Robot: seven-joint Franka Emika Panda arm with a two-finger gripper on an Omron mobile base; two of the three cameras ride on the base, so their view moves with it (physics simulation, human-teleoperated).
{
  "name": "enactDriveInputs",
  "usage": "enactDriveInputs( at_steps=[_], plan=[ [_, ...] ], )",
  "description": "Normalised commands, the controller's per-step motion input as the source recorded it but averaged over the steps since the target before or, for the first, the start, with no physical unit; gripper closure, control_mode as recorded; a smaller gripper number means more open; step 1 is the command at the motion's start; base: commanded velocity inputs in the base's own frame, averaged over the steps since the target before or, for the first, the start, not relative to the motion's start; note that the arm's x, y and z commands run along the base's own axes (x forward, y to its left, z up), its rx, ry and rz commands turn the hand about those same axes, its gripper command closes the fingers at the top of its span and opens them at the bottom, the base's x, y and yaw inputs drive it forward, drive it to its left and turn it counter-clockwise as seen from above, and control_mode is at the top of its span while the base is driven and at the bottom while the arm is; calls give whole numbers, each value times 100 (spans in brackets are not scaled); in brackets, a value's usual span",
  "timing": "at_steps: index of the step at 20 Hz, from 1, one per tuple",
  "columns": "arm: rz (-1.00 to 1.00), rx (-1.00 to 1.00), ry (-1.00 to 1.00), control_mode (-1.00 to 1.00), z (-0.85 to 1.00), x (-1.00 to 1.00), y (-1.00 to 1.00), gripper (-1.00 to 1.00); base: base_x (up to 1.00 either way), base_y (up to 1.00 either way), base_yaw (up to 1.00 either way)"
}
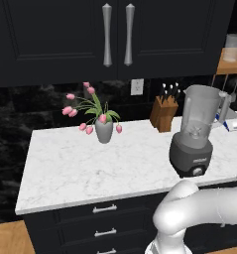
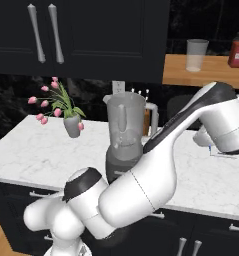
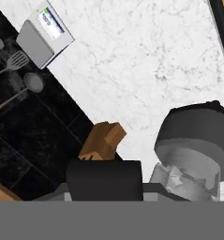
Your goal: Close the lid blender by securely placing the lid on top.
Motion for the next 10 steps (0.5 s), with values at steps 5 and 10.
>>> enactDriveInputs(
  at_steps=[5, 10],
  plan=[
    [7, 29, 18, -100, 12, 41, 60, 100, 0, 0, 0],
    [8, 22, 13, -100, 5, 32, 84, 100, 0, 0, 0]
  ],
)
